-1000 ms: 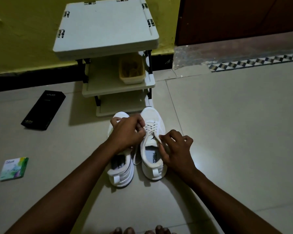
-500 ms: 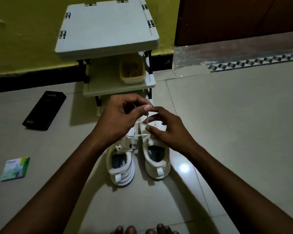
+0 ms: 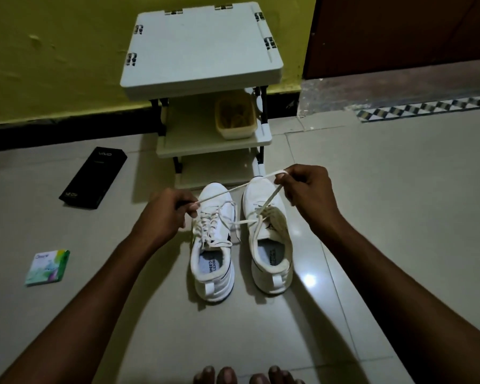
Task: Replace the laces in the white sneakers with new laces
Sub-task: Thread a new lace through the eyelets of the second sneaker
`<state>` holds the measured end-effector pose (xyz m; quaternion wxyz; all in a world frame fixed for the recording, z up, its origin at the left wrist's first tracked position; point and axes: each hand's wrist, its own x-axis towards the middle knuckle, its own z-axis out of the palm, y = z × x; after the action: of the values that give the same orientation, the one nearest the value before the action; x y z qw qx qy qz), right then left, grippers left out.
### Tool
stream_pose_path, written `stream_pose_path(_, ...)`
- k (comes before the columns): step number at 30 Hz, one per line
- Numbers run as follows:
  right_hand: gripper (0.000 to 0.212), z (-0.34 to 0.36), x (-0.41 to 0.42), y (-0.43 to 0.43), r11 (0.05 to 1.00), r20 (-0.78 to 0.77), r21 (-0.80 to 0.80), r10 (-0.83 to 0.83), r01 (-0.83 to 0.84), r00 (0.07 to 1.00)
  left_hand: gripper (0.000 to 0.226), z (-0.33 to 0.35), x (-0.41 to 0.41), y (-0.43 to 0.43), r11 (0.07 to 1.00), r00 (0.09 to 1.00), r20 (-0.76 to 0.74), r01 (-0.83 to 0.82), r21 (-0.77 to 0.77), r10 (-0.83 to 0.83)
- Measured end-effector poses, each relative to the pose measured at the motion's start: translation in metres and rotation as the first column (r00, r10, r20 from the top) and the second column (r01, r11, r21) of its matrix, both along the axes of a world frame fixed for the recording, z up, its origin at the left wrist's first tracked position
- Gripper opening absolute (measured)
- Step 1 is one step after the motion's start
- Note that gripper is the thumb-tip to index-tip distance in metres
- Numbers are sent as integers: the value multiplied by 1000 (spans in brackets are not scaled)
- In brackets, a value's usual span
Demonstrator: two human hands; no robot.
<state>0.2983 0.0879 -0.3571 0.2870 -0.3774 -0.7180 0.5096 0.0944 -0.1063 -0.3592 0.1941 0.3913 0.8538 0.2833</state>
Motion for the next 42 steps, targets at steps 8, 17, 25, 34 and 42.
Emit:
stream_pose_path(8,27,-15,7,-7,993,139,26,-115,112,984,15,8,25,19,980,997,4,-77,184,78)
stream_pose_path(17,29,-35,28,-29,957,393,204,111,-204,913,7,0,79,64,947,838,544,-201,248,35)
stream_pose_path(25,16,-53,38,-17,989,273,119,56,-91,960,24,-20,97,80,977,935,333,-169,127,119)
stream_pose_path(34,15,-69,44,-11,969,48,-249,-1,13,999,1,-27,100,86,986,943,330,-96,137,46)
stream_pose_path(42,16,-74,43,-10,950,17,-312,-15,20,1000,16,-30,104,90,994,971,238,-39,104,13)
